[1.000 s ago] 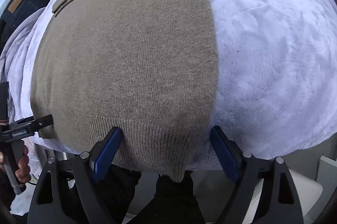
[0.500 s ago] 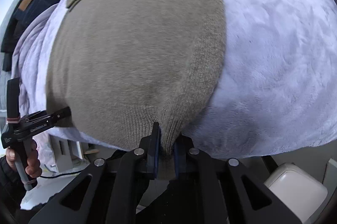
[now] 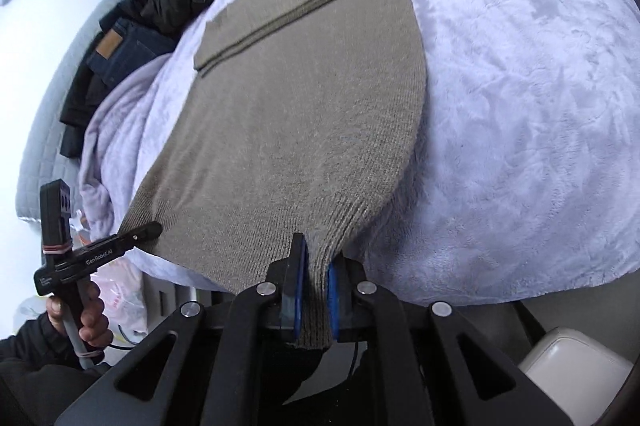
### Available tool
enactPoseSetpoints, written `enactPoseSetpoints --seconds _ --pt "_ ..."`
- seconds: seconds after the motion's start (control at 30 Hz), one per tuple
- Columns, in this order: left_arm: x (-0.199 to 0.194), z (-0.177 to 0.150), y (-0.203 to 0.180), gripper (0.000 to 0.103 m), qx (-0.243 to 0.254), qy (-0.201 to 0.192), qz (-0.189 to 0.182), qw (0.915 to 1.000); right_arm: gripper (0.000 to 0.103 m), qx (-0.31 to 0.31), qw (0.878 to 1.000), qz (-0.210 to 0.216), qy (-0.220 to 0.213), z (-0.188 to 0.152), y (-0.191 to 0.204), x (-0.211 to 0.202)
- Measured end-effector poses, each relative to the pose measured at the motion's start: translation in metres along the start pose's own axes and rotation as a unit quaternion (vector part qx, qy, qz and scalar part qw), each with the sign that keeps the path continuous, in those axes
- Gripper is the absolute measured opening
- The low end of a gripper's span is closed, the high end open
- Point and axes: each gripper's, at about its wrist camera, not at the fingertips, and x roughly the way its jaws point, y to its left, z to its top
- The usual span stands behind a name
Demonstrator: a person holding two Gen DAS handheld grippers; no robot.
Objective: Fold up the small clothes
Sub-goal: 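Close both grippers on the ribbed hem of the taupe sweater, then lift the held hem and fold it over the body toward the collar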
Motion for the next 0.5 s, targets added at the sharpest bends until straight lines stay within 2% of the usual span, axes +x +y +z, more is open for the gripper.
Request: enactPoseSetpoints --seconds 0.1,0.2,0.3,0.5 --pt "-0.025 0.012 0.004 0.013 0.004 -0.021 -0.001 0.9998 0.010 0.000 1.000 0.011 -0.018 -0.001 -0.006 -0.027" --pt "-0.034 0.026 0.010 0.013 0.009 -0.038 -0.002 0.9992 0.010 0.005 0.999 0.019 -0.036 0.010 0.001 -0.041" --pt "-0.047 0.045 0.004 0.013 0.011 -0.059 -0.011 0.9981 0.010 0.006 0.998 0.026 -0.060 0.029 0.019 -0.045" --pt "-0.067 0.095 -0.002 0.013 0.015 -0.088 -0.038 0.9953 0.010 0.004 0.996 0.014 -0.091 0.069 0.045 -0.057"
